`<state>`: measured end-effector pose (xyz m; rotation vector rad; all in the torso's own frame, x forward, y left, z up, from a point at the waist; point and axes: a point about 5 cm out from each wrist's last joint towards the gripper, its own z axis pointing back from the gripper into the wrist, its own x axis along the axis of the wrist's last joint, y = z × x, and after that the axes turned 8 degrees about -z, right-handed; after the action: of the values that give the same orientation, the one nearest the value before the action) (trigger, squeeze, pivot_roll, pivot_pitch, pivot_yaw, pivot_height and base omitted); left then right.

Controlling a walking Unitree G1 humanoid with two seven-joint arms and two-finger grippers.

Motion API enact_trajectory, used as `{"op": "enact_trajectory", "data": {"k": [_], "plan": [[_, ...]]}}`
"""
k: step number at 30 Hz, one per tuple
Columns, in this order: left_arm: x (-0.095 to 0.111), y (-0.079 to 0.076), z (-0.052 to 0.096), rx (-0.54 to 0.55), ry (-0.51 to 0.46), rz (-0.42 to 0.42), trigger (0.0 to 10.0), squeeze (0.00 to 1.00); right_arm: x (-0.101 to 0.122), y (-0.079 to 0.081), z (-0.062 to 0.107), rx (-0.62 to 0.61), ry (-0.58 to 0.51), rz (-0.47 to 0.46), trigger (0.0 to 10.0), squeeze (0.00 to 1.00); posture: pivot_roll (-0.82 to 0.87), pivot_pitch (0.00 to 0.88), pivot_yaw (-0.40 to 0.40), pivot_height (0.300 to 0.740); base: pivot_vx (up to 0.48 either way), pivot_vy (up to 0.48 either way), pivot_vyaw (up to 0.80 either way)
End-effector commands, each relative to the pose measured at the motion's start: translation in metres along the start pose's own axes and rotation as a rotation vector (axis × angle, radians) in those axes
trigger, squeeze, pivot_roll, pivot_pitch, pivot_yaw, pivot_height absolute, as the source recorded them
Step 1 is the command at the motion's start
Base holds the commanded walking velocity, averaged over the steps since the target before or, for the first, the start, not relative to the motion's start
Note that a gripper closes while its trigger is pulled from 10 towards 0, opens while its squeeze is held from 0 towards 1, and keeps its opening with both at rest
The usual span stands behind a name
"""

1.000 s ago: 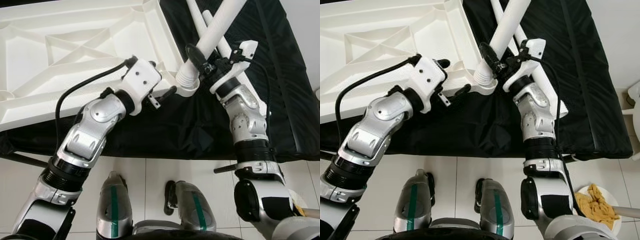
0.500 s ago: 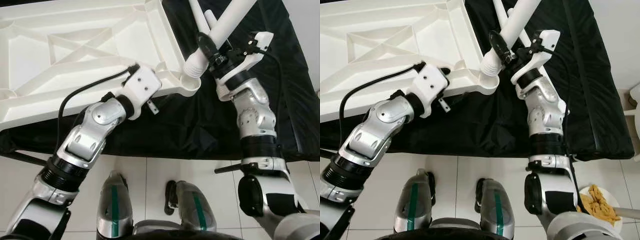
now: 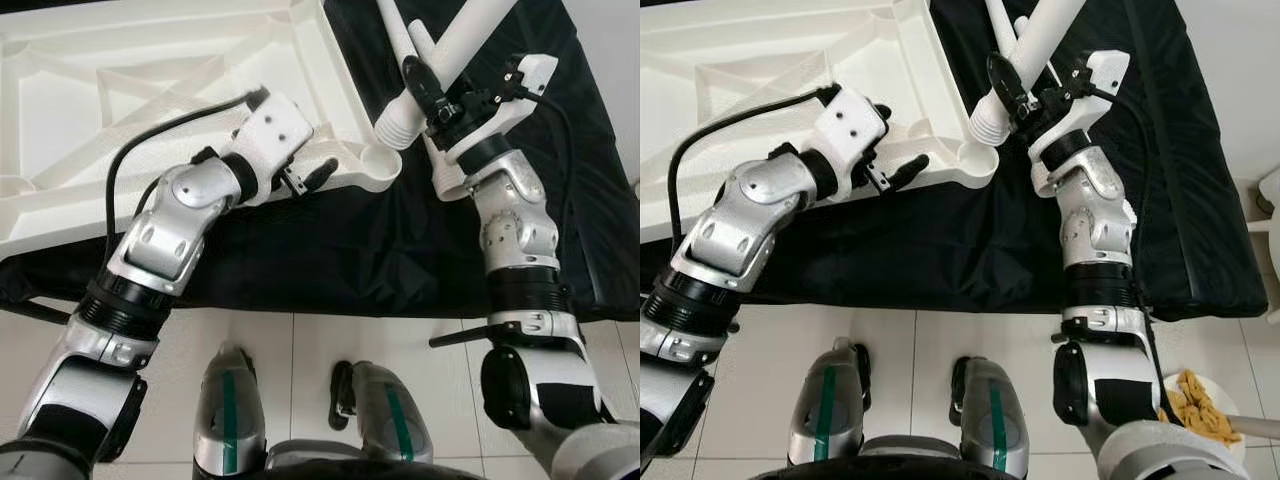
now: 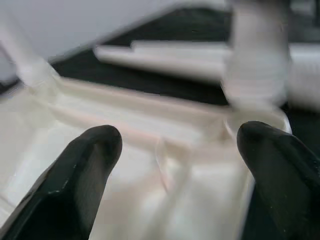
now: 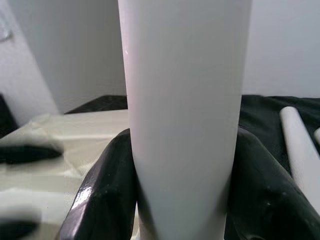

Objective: Building children table

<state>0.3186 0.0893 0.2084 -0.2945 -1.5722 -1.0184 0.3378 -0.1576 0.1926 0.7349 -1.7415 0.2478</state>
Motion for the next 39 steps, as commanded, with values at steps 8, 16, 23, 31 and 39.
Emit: {"op": "enact_trajectory", "data": {"k": [8, 16, 23, 31, 39], "plan": [[0.039, 0.018, -0.012, -0.027, -0.179, 0.164, 10.0, 0.00, -0.011, 0.008, 0.003, 0.121, 0.119, 0.051, 10.0, 0.00, 0.08, 0.049, -0.075, 0.740, 0.000, 0.000, 0.00], [0.064, 0.010, -0.022, -0.171, -0.285, 0.244, 10.0, 0.00, -0.016, 0.015, 0.004, 0.228, 0.184, 0.079, 10.0, 0.00, 0.07, 0.045, -0.080, 0.740, 0.000, 0.000, 0.00], [0.087, 0.006, -0.025, -0.290, -0.378, 0.304, 10.0, 0.00, -0.017, 0.017, 0.004, 0.272, 0.217, 0.095, 10.0, 0.00, 0.07, 0.039, -0.081, 0.740, 0.000, 0.000, 0.00], [0.095, 0.001, -0.024, -0.382, -0.411, 0.328, 10.0, 0.00, -0.017, 0.014, 0.005, 0.275, 0.230, 0.114, 10.0, 0.00, 0.06, 0.023, -0.069, 0.740, 0.000, 0.000, 0.00], [0.093, -0.006, -0.026, -0.424, -0.389, 0.319, 10.0, 0.00, -0.017, 0.017, 0.006, 0.311, 0.249, 0.121, 10.0, 0.00, 0.06, 0.011, -0.064, 0.740, 0.000, 0.000, 0.00]]}}
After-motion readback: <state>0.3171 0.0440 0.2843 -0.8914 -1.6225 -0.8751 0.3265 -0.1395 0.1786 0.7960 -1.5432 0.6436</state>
